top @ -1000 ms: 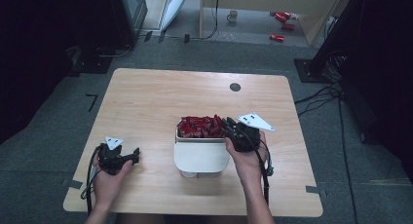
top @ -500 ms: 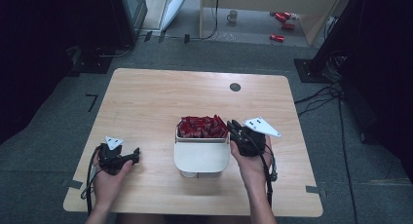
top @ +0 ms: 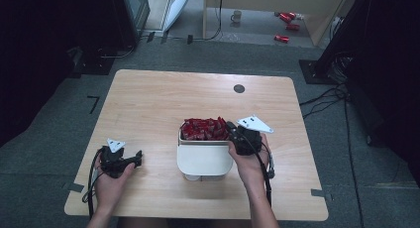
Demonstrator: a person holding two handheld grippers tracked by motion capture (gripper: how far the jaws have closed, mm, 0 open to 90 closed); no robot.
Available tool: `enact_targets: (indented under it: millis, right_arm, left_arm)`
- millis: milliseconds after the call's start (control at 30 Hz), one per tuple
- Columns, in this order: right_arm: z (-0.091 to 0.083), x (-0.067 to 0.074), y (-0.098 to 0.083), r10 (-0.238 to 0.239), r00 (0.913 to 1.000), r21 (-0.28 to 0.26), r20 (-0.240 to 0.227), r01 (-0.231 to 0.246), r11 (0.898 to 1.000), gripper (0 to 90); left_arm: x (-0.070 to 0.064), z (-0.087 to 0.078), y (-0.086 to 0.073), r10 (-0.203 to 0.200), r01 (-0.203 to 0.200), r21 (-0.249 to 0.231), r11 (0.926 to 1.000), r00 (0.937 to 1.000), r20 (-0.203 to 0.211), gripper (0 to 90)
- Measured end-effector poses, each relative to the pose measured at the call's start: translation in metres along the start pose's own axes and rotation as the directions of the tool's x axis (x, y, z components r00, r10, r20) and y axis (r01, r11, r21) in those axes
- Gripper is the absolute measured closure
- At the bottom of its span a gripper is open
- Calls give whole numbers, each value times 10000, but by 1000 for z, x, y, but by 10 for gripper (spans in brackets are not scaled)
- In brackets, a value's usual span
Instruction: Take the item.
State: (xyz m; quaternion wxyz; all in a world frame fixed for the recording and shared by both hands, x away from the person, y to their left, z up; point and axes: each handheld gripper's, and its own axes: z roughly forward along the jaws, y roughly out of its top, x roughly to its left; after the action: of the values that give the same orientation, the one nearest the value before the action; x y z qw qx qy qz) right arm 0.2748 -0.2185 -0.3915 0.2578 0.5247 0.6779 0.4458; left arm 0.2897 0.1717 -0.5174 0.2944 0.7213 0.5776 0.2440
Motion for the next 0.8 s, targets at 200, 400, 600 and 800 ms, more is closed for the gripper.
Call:
enact_targets:
  millis: [200,400,600,800]
  right_arm:
    - [-13,0,11,-16,9999,-570,107,23,9984,900]
    - [-32,-3,28,56,9998,-1277,166,-34,9918,900]
    - [-45,-6,42,-37,9996,-1619,295,84,9868,900]
    - [-55,-9,51,4,9990,-2011,456,88,9795,900]
  left_arm:
    - [0,0,0,0,0,-3,10000,10000,-5,146]
    - [0,0,0,-11,11,-27,10000,10000,-13,147]
    - [0,0,0,6,-6,-29,10000,10000,-16,147]
    - [0,0,0,28,-28,5,10000,10000,-7,146]
